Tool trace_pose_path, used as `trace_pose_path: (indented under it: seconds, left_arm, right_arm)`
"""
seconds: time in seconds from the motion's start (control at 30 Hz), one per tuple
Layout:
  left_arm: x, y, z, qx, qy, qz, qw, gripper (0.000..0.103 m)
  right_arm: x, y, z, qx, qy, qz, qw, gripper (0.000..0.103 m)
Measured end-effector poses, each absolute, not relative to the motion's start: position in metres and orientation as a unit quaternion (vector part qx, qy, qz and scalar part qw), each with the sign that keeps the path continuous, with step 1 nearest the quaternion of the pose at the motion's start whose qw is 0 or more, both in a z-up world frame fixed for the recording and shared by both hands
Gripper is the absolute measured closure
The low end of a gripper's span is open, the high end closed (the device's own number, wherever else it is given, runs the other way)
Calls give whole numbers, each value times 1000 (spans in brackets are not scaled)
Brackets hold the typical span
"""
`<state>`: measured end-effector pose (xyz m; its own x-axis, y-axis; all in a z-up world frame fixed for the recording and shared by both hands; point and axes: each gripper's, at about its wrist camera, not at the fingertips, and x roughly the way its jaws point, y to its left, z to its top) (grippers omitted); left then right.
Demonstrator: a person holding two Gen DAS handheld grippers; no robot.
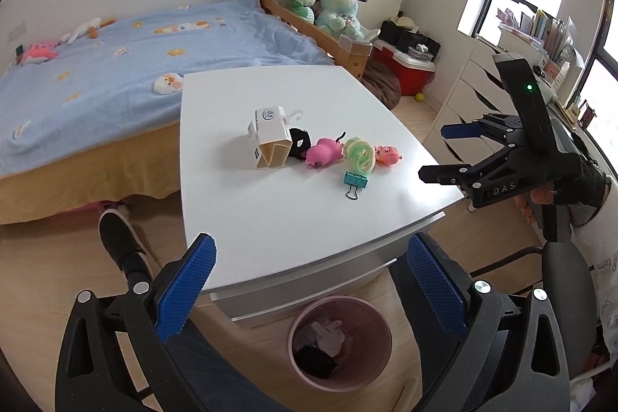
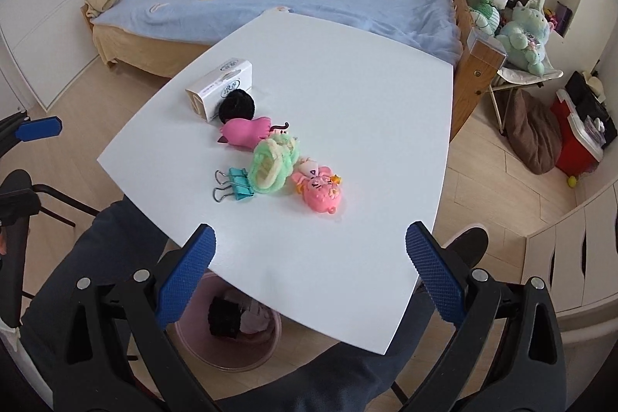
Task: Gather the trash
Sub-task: 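Move the right gripper back over the table toward the plush keychains, then grasp the pink cat-face plush keychain with the right gripper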
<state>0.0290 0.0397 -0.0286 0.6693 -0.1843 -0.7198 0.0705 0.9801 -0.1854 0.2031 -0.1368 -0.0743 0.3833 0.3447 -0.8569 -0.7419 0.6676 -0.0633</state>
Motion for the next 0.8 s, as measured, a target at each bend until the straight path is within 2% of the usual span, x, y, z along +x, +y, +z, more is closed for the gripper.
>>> trace_pose_path:
  seconds: [0.2, 0.3, 0.47, 0.8]
  left_arm:
    - [29, 42, -30, -75, 401, -68, 911, 8]
    - [30, 42, -32, -76, 403, -68, 909, 8]
    - [31, 43, -36, -78, 407, -67, 908, 8]
    - [33, 43, -39, -77, 413, -69, 905, 8]
  right_arm:
    - [219, -122, -89, -258, 448, 361, 776, 23]
    - [225, -116, -98, -270, 459, 372, 760, 36]
    - [232, -115, -106, -279, 463, 370, 755, 44]
    - [236, -109, -109, -280, 458, 382, 752, 68]
